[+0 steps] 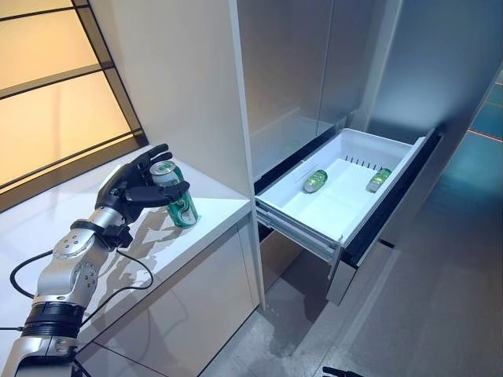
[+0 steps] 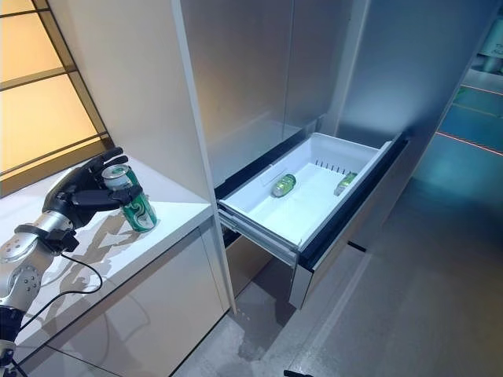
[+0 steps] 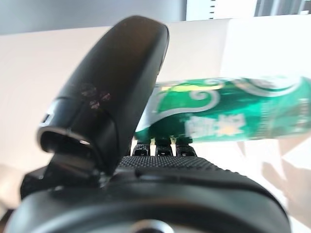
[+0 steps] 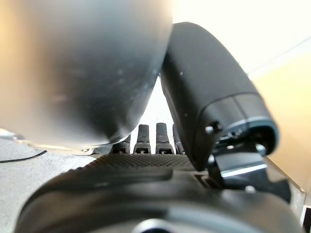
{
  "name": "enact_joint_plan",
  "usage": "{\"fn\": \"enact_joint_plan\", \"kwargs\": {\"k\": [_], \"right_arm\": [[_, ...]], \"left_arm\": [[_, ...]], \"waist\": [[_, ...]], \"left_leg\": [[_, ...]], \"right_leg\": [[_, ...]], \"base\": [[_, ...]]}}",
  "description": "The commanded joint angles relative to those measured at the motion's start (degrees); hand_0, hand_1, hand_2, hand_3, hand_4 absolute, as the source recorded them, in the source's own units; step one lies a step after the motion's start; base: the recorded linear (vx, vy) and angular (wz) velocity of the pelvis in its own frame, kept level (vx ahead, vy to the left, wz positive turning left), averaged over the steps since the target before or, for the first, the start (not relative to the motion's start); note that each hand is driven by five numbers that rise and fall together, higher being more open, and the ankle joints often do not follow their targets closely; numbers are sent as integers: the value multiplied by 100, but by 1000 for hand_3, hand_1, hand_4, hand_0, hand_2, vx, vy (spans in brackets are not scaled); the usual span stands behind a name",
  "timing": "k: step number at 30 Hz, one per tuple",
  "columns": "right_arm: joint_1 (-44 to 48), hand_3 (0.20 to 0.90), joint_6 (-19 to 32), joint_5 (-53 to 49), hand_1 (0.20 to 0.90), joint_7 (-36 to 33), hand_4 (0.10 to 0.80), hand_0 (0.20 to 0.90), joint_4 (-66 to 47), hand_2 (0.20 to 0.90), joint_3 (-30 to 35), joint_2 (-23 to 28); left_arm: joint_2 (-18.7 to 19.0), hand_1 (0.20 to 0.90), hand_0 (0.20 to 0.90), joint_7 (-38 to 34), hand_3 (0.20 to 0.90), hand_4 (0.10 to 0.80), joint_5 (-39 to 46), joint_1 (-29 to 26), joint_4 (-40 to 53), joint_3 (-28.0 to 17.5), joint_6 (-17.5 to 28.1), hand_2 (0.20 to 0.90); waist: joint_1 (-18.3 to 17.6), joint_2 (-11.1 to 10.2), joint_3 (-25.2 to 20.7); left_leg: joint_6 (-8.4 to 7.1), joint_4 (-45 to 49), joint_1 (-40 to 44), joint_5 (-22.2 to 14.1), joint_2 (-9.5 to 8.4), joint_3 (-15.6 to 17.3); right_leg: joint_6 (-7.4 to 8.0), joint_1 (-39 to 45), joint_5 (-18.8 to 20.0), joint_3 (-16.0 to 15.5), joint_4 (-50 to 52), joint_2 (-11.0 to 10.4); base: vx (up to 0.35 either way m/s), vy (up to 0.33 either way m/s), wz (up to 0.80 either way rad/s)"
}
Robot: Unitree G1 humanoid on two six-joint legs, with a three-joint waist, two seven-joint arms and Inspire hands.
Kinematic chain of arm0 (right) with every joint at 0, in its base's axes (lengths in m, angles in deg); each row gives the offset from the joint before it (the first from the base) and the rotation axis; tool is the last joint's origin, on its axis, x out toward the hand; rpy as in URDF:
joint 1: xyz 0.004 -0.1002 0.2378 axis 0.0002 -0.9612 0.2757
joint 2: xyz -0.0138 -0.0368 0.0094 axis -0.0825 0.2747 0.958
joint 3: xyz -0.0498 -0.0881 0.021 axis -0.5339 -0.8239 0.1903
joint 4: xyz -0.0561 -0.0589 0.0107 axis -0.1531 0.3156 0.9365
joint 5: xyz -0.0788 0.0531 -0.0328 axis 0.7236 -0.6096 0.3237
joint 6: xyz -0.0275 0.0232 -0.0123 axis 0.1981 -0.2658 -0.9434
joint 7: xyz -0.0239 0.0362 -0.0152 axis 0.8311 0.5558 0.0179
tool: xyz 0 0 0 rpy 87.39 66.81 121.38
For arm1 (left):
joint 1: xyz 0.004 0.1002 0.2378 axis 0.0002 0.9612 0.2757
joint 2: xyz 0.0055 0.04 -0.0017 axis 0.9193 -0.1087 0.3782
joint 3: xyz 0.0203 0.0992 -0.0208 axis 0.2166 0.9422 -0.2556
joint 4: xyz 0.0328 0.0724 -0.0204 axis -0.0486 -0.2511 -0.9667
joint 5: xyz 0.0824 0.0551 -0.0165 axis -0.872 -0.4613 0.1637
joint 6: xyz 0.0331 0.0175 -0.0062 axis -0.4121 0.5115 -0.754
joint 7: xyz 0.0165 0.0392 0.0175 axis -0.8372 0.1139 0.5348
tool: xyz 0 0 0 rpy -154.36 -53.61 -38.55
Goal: Put drinks into fridge and close the fridge
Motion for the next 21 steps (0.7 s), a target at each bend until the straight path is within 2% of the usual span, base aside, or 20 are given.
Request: {"fn": "enact_joint_plan", "kwargs": {"k": [1, 13, 21], "right_arm": [[120, 900, 4, -137, 900, 125, 800, 900, 262, 900, -274, 124], [97, 900, -82, -194, 900, 142, 800, 900, 153, 900, -241, 156], [80, 900, -95, -216, 900, 127, 800, 900, 115, 900, -242, 149]], "left_arm": [[446, 900, 900, -2, 900, 800, -76, -1287, -92, -202, 411, 900], [398, 900, 900, -306, 900, 800, 61, -1381, -202, -155, 581, 900], [222, 900, 900, -539, 900, 800, 422, -1444, -118, -136, 751, 900]], "waist": [[-79, 117, 7], [-150, 92, 12], [-198, 78, 3]], "left_leg": [[153, 161, 183, -722, -363, 75], [176, 162, 196, -742, -374, 129], [174, 153, 202, -747, -373, 162]], "right_leg": [[164, -33, -688, 27, 451, 231], [188, -67, -667, 97, 461, 234], [200, -84, -663, 131, 466, 236]], "base": [[0, 0, 0], [0, -1, -3], [1, -1, -3]]}}
